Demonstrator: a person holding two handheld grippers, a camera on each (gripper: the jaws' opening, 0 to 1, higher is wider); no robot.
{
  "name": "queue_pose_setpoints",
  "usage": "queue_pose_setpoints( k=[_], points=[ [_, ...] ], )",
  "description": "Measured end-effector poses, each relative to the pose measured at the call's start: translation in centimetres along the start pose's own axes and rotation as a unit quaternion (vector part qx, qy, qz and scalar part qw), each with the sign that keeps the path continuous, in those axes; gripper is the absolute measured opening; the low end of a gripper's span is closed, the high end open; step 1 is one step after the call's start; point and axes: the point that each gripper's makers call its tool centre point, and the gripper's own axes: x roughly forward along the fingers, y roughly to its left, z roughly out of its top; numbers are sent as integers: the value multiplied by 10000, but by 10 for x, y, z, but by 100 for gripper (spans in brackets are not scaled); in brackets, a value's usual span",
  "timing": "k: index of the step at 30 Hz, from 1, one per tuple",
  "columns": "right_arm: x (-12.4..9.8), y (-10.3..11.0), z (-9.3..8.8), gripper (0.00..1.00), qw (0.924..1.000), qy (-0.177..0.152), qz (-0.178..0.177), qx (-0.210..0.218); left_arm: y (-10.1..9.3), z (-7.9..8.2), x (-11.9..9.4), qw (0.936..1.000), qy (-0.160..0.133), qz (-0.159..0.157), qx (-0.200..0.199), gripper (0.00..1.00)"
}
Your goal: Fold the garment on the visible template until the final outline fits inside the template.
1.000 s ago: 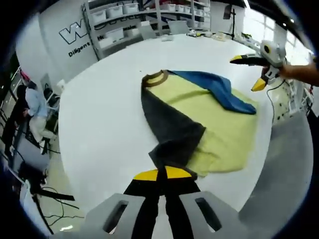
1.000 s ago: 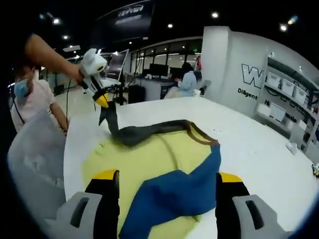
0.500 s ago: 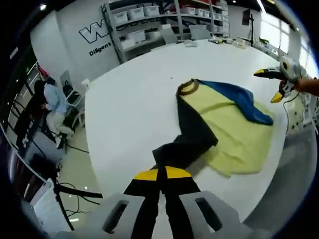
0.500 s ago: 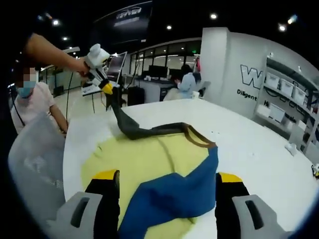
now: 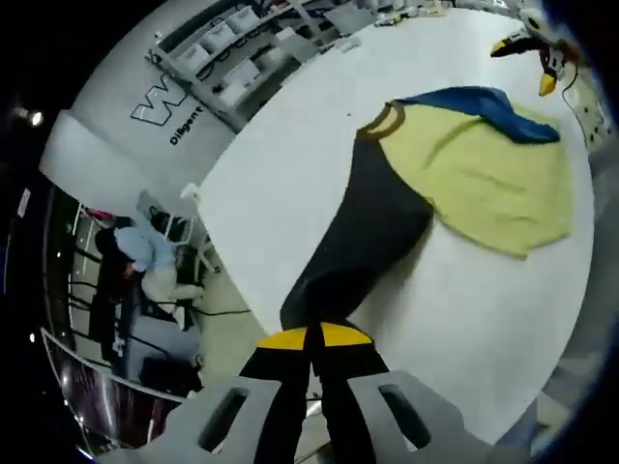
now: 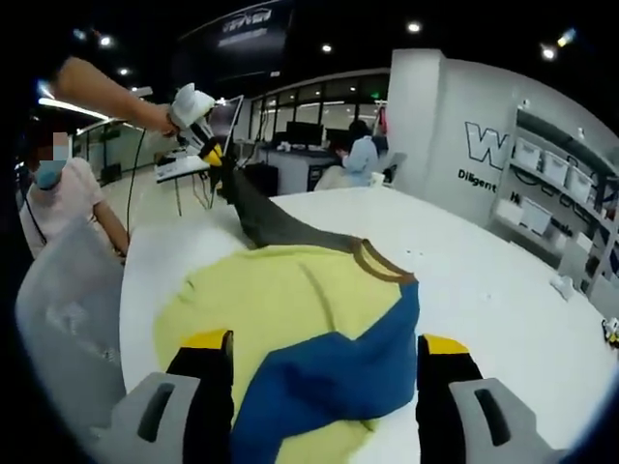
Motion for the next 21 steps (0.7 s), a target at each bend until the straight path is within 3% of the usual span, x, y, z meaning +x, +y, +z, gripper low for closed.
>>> queue_pose_setpoints(
  k=[2,4,7,10,12,13,15,18,21],
  points=[
    [0,1,0,73,10000,-11,-43,20,-2,-4,7,9999,71,-34,74,3],
    [1,1,0,72,10000,3,-62,25,1,-4,12,9987,53,54,512,3],
    [1,4,-3,71,9999,88,-83,15,-1,-7,20,9985,80,125,522,3],
    [0,6,-4,71,9999,108,-89,25,-6,-14,28,9942,153,218,1041,3],
    [-1,7,-7,71,9998,167,-104,-4,-18,-26,34,9833,351,95,1782,3],
    [-1,7,-9,71,9997,188,-124,2,-24,-33,36,9719,457,49,2310,3],
    [0,6,-13,70,9996,252,-156,35,-35,-44,41,9578,514,-85,2825,3],
    [1,7,-17,69,9993,301,-186,83,-44,-62,44,9473,722,-169,3117,3],
    [3,12,-17,67,9992,340,-154,-135,-55,-77,46,9507,790,-302,2982,3]
  ],
)
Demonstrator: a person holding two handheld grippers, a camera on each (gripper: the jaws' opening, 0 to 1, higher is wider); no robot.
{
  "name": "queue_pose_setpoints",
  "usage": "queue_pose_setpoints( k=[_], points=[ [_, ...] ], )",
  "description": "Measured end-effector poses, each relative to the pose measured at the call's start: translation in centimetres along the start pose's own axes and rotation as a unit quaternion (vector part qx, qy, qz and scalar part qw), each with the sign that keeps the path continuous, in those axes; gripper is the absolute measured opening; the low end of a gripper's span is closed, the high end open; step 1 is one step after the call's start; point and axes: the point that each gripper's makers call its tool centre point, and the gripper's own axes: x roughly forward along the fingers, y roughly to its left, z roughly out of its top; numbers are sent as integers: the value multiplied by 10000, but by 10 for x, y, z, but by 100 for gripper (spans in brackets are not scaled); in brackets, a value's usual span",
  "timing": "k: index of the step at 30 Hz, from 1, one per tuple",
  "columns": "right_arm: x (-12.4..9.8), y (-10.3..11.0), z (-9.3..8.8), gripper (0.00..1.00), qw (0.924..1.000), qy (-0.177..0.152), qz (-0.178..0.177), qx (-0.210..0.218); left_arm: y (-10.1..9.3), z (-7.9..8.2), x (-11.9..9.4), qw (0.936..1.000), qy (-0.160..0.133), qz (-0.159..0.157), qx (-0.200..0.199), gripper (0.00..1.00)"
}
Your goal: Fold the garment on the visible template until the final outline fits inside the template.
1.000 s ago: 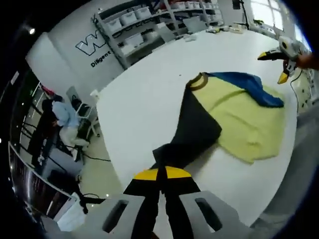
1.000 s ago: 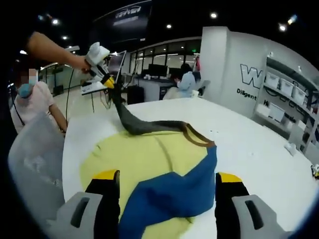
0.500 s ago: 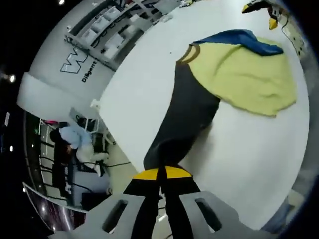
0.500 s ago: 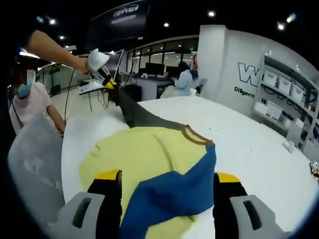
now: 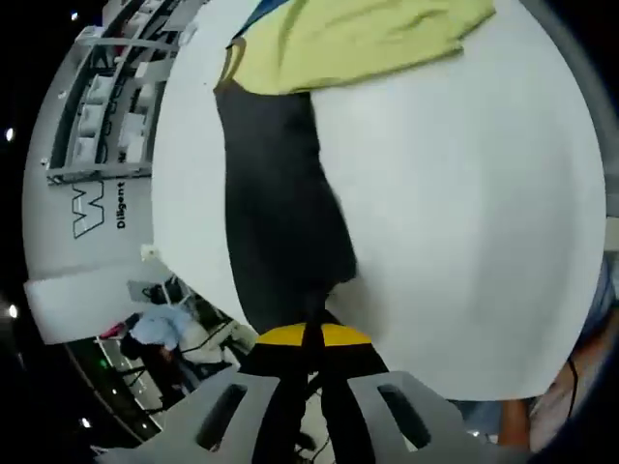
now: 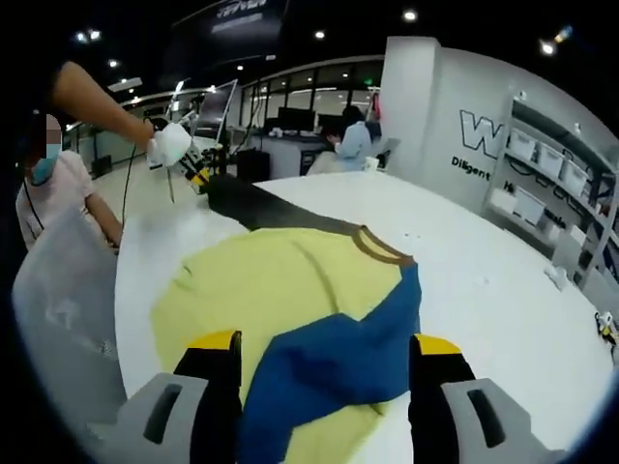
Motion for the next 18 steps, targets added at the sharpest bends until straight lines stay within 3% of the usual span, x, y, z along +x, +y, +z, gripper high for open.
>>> queue_pose_setpoints(
  k=[4,6,8,10,15,18],
  points=[
    [5,3,2,68,10000,6,40,20,-12,-12,3,9995,117,-116,-283,7],
    [8,2,3,68,10000,5,53,75,-18,-23,4,9972,260,-162,-676,19],
    [10,1,4,68,10000,4,54,69,-17,-28,5,9964,260,-137,-791,34],
    [13,2,5,68,9999,-4,82,104,-17,-39,3,9952,421,-117,-878,41],
    [19,7,6,69,9998,-53,145,133,-40,-34,0,9907,228,-368,-1287,38],
    [22,9,2,69,9996,-56,162,207,-56,-22,3,9821,24,-517,-1811,44]
  ],
)
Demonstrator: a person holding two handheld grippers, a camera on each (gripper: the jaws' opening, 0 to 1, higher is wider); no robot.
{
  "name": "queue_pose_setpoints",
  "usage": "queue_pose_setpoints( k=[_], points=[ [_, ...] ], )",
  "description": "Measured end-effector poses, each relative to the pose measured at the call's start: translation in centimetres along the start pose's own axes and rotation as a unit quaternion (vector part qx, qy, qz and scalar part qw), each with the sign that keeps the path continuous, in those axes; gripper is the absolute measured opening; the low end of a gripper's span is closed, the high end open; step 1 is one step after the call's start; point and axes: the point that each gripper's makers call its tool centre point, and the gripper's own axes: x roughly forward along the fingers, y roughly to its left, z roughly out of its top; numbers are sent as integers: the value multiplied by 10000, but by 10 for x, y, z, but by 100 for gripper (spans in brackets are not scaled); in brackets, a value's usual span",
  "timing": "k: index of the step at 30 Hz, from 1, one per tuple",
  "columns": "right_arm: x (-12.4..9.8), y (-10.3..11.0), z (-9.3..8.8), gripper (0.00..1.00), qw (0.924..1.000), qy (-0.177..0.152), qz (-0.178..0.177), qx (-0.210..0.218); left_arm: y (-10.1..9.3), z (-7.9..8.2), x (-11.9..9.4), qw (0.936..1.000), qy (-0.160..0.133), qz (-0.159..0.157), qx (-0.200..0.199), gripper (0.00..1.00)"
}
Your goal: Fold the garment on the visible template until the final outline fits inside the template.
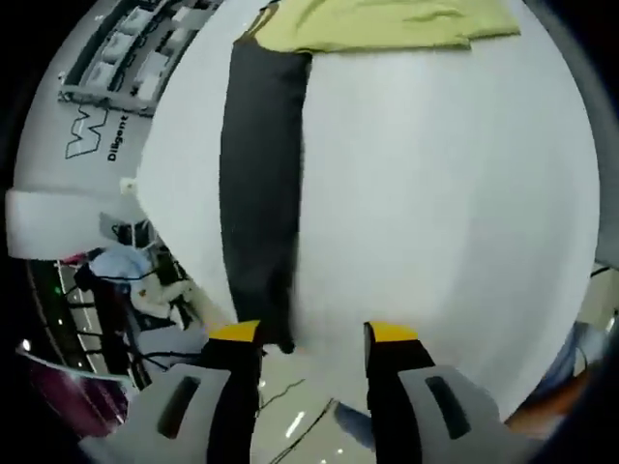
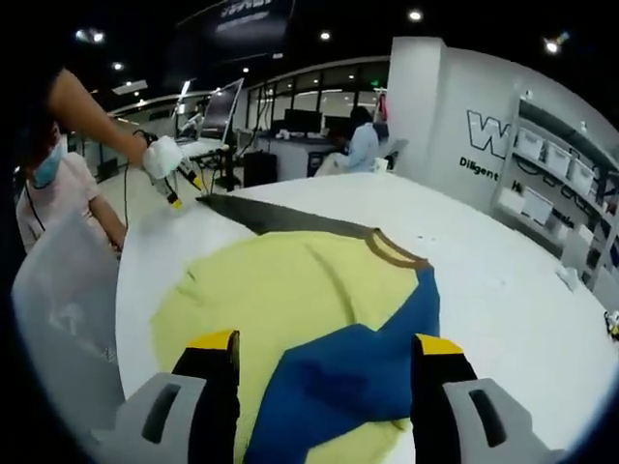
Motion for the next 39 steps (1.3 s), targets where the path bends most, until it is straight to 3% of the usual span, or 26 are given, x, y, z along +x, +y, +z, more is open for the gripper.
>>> queue_pose_setpoints(
  k=[4,7,9,10,12,15,20,23,28,31,37,39],
  points=[
    [1,5,-6,69,9999,79,72,-18,-5,6,2,9999,-80,-48,-118,32],
    [1,8,-10,70,9999,115,110,-2,0,18,3,9960,-425,-64,-777,38],
    [0,9,-12,70,9998,132,126,6,3,30,2,9857,-726,-151,-1515,50],
    [-1,9,-13,71,9998,135,134,21,5,38,2,9765,-935,-215,-1930,60],
    [-2,8,-16,71,9998,153,120,41,5,45,1,9686,-1024,-285,-2248,69],
    [-4,6,-20,72,9997,174,92,128,6,51,-1,9704,-1077,-253,-2145,67],
    [-9,3,-29,68,9992,209,-4,338,4,74,-7,9680,-1368,-325,-2077,67],
    [-12,9,-32,60,9994,178,65,279,7,89,-14,9529,-1704,-432,-2470,67],
    [-17,29,-46,57,9989,307,350,-29,15,99,-25,9400,-2064,-426,-2682,70],
    [-18,38,-57,49,9977,467,500,-31,19,105,-32,9317,-2256,-383,-2822,71],
    [-21,47,-75,29,9950,748,637,171,15,112,-40,9345,-2348,-384,-2647,68],
    [-20,48,-81,27,9946,844,610,31,12,115,-44,9337,-2407,-400,-2622,68]
  ],
)
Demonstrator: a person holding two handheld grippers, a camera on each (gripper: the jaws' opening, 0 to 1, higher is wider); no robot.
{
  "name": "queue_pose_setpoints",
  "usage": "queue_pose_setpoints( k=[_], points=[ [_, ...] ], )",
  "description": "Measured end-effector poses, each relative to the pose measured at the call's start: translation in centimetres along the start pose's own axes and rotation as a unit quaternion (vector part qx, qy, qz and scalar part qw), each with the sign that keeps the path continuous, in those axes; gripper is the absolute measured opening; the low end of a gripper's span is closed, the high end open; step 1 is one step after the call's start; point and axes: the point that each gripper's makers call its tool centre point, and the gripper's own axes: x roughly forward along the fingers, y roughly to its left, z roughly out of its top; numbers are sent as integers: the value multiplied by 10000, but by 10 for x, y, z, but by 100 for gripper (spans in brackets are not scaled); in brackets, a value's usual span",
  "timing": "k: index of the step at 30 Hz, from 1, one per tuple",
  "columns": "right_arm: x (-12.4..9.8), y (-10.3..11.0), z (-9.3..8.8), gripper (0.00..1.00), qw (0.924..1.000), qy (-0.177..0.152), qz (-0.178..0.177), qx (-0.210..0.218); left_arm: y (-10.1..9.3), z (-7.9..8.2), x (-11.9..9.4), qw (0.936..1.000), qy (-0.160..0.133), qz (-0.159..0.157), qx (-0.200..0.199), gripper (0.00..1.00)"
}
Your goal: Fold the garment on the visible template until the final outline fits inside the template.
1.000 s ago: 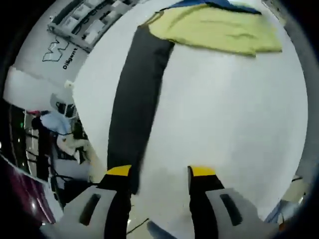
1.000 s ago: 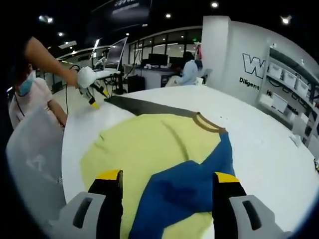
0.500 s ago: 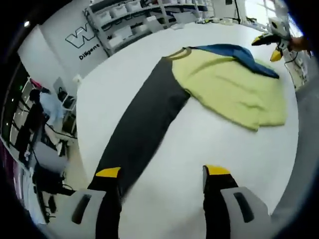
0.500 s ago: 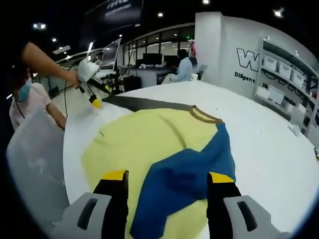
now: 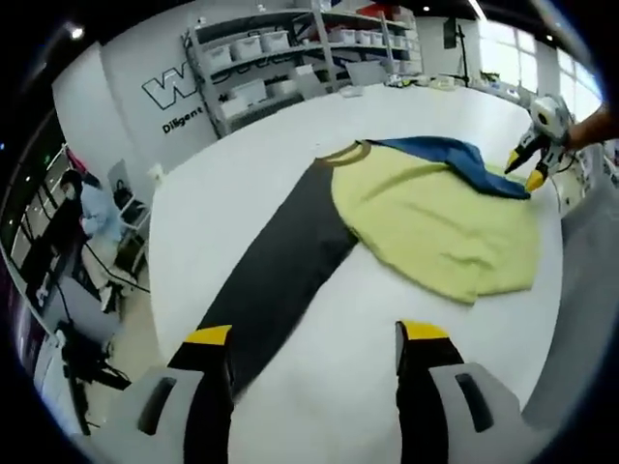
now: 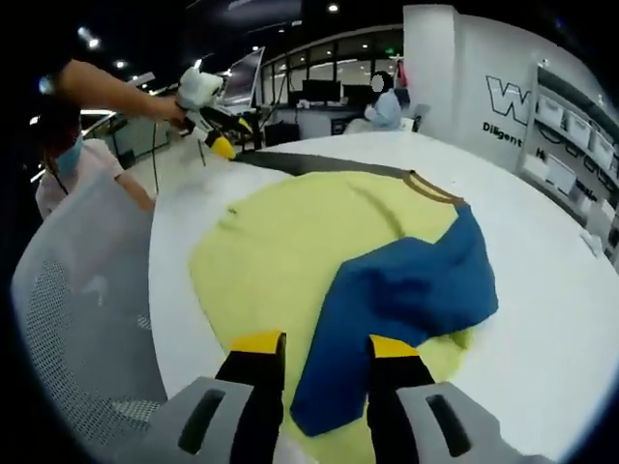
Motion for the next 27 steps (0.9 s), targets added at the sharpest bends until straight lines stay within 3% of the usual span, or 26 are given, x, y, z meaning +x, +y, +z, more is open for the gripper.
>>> queue_pose_setpoints(
  k=[2,3,6,7,8,10,12,16,17,19,20,23,25,27],
  points=[
    [2,-3,-4,31,9997,67,-137,-207,-5,4,-3,10000,-76,-45,14,67],
    [3,-5,-11,28,9993,231,-170,-233,-7,5,-4,9999,-110,-61,39,66],
    [4,-9,-28,3,9959,666,-244,-557,-11,9,-8,9997,-159,-65,167,61],
    [3,-14,-26,0,9948,626,-392,-701,-12,9,-9,9996,-144,-52,258,60],
    [3,-15,-20,0,9954,467,-413,-728,-13,9,-11,9994,-145,-44,311,60],
    [2,-14,-22,0,9977,564,-382,-43,-13,10,-14,9994,-166,-26,319,59],
    [-1,-22,-13,0,9977,411,-506,-201,-13,10,-17,9994,-165,-7,309,58],
    [-1,-12,0,0,9995,180,-234,-88,-12,11,-22,9994,-183,47,301,58],
    [1,-9,-1,3,9995,193,-210,-95,-11,11,-23,9993,-189,59,308,58],
    [12,2,-9,34,9993,336,-178,10,-11,13,-27,9993,-202,83,313,58],
    [16,6,-11,40,9993,335,-179,-10,-11,15,-29,9992,-210,122,313,58],
    [17,7,-17,28,9984,452,-283,-201,-9,20,-36,9990,-280,173,298,58],
    [16,5,-14,28,9989,345,-299,61,-9,21,-39,9988,-286,208,326,57],
    [15,-2,-13,20,9987,336,-368,127,-9,21,-40,9988,-286,218,326,57]
  ],
)
